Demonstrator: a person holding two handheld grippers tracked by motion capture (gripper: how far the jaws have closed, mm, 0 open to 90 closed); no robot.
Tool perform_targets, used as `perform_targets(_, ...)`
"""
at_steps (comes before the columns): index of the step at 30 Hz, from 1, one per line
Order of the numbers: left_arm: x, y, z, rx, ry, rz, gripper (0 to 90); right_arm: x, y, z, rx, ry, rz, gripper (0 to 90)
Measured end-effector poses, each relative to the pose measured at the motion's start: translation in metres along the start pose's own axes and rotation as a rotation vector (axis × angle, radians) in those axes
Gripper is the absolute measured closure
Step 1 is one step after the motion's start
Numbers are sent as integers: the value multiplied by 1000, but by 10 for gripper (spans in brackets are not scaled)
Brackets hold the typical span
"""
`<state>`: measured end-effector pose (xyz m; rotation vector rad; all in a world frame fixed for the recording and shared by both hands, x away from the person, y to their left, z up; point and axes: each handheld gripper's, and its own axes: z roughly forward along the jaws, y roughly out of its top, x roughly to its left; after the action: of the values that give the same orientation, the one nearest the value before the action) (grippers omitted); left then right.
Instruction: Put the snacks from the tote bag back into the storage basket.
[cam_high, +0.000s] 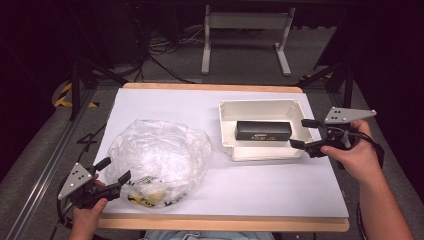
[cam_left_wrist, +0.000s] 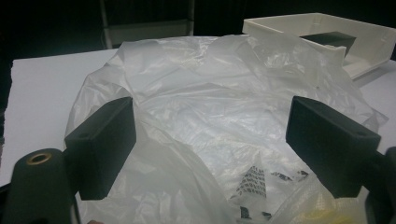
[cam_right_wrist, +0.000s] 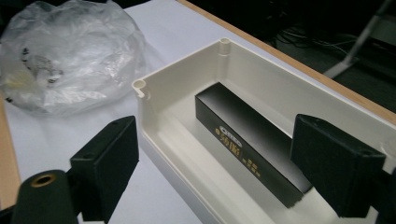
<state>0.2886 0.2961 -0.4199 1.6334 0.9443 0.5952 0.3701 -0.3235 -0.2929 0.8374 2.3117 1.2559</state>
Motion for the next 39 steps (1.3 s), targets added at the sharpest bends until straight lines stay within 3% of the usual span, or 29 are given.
perform_targets(4,1,1,1,2,-7,-3,170,9,-8,0,-17,-18,5,153)
perform_targets(7,1,1,3,0,-13,-2,170,18,-16,3,-16,-3,-34,143)
perform_targets(9,1,1,3,10,-16,2,170,23,-23,6,1,-17,-52,147)
perform_targets(13,1,1,3,9,-16,6,170,30,-38,13,-27,-9,-20,142)
perform_targets(23,1,1,3,18,-20,3,170,44,-62,28,-42,-22,2,142)
perform_targets(28,1,1,3,0,-21,0,170,51,-83,41,-21,-18,36,143)
perform_targets(31,1,1,3,2,-24,0,170,55,-97,50,-39,-17,55,142)
perform_targets(39,3,0,2,1,-32,-5,169,61,-120,67,-48,-77,94,142)
